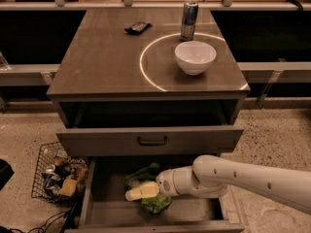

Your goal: Place green jalapeno chip bag into middle drawer

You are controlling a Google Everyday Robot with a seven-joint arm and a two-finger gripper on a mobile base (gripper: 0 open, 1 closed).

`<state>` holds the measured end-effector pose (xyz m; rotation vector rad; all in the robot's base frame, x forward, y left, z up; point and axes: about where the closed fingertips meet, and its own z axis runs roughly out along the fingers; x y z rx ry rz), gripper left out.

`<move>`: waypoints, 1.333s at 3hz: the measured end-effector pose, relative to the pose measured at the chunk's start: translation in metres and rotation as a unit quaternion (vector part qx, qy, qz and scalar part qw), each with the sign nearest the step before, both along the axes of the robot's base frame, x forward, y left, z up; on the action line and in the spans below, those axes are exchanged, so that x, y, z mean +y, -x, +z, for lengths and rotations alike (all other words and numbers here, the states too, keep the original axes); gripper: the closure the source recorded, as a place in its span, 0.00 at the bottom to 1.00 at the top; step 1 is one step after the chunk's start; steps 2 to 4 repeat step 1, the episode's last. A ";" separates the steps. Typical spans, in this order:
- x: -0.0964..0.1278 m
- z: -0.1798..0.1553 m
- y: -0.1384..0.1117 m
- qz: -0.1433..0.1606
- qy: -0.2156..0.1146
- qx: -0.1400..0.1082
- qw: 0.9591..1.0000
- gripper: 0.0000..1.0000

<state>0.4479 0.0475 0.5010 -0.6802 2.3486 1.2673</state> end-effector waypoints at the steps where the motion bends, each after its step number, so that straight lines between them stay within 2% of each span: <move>1: 0.000 0.000 0.000 0.000 0.000 0.000 1.000 0.00; 4: 0.000 0.000 0.000 0.000 0.000 0.000 1.000 0.00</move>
Offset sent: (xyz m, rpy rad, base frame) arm 0.0000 0.0000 0.0000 0.0000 0.0000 0.0000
